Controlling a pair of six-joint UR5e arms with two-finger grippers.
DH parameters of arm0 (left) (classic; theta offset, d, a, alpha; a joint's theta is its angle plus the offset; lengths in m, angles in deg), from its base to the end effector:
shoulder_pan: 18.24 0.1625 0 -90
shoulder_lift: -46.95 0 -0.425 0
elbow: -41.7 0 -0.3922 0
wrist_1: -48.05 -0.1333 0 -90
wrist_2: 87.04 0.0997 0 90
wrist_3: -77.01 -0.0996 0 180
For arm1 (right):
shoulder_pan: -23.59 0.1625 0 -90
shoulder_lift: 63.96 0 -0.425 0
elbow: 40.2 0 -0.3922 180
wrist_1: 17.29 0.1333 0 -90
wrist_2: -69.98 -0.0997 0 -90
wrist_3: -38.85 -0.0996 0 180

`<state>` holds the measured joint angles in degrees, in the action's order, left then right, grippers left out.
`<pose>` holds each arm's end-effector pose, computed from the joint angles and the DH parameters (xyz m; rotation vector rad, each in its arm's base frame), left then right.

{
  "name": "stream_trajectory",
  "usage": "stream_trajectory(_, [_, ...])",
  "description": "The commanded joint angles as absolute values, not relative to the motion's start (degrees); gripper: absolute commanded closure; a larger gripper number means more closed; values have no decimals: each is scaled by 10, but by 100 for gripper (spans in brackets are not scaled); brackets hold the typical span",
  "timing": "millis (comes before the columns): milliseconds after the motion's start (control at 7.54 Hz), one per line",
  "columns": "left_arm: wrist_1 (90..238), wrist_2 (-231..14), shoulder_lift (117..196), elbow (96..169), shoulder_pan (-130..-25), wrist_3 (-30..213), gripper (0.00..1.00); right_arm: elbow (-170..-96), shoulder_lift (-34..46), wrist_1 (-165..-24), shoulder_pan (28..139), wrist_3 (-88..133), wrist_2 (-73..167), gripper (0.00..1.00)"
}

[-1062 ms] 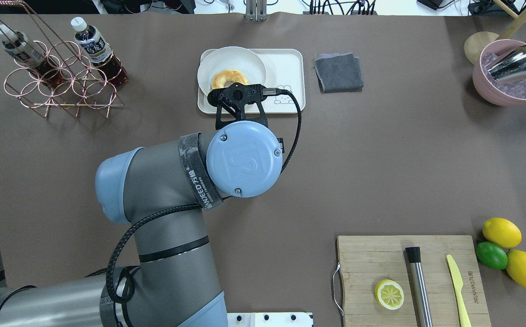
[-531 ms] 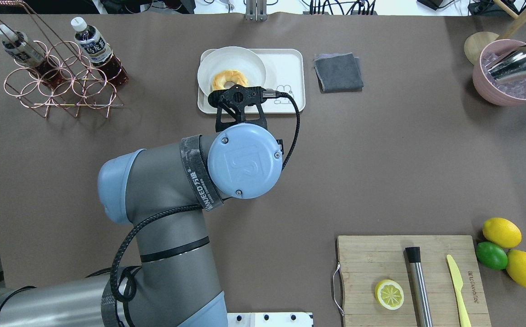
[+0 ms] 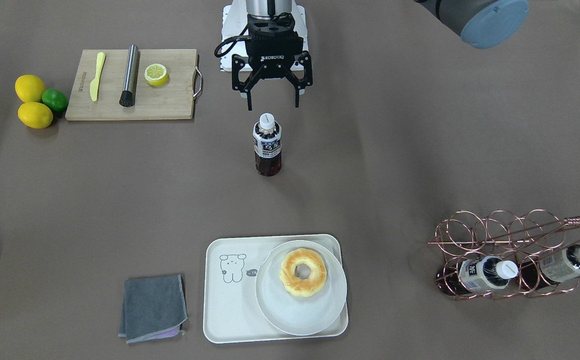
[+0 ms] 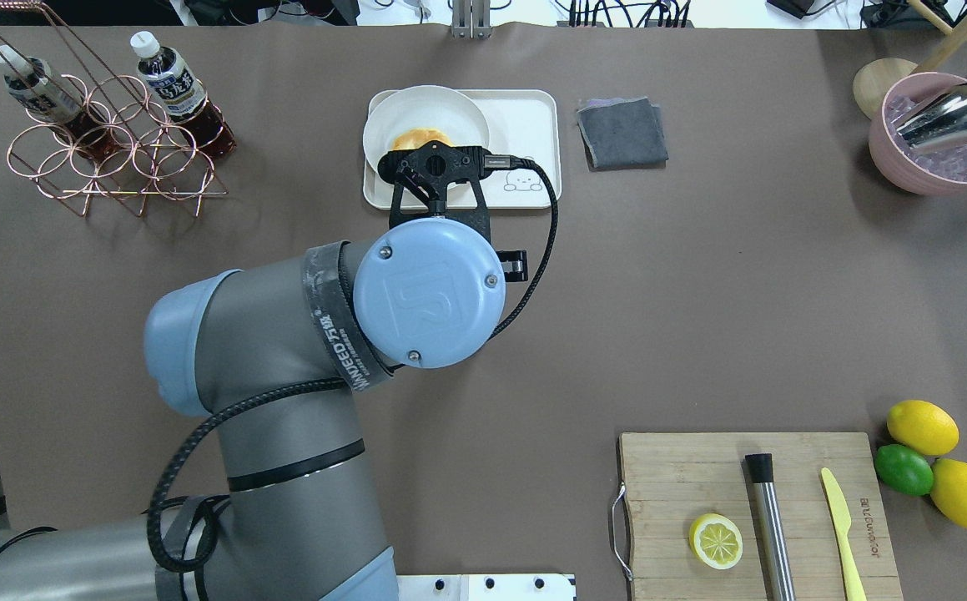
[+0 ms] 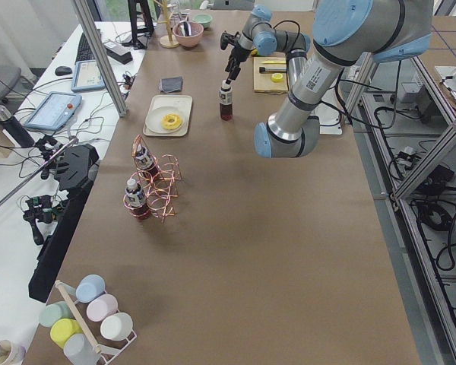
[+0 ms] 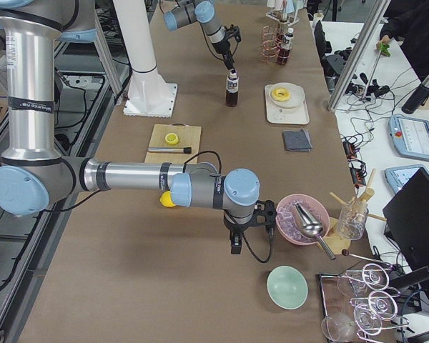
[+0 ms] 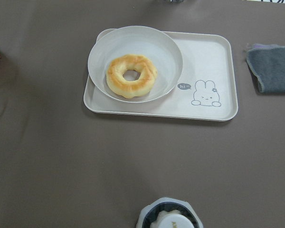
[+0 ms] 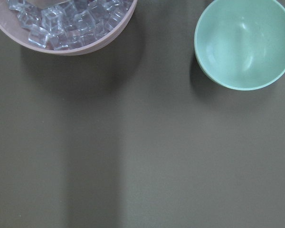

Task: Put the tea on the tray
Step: 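Set the tea bottle on the table nearer the robot and withdraw the left gripper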

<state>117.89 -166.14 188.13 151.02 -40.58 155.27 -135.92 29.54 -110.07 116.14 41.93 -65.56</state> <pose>0.4980 -0.3691 0.0449 0.4278 0.7874 -0.2561 0.0828 -0.4617 0.6422 0.0298 -0.7943 -0.0049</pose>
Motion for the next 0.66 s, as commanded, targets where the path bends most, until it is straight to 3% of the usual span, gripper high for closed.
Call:
stream_trajectory(0, [1191,-1708,1841,1573,-448,1521,2,-1360,288,-1102,1162,418,-655,0])
stream_trajectory(265, [1326,-1704,1722,1584,-485,1395,2,-1360,274,-1113,1161,417,-655,0])
stream_trajectory(531, [1373,-1711,1666,1584,-538,1352,2,-1370,257,-1127,1161,390,-658,0])
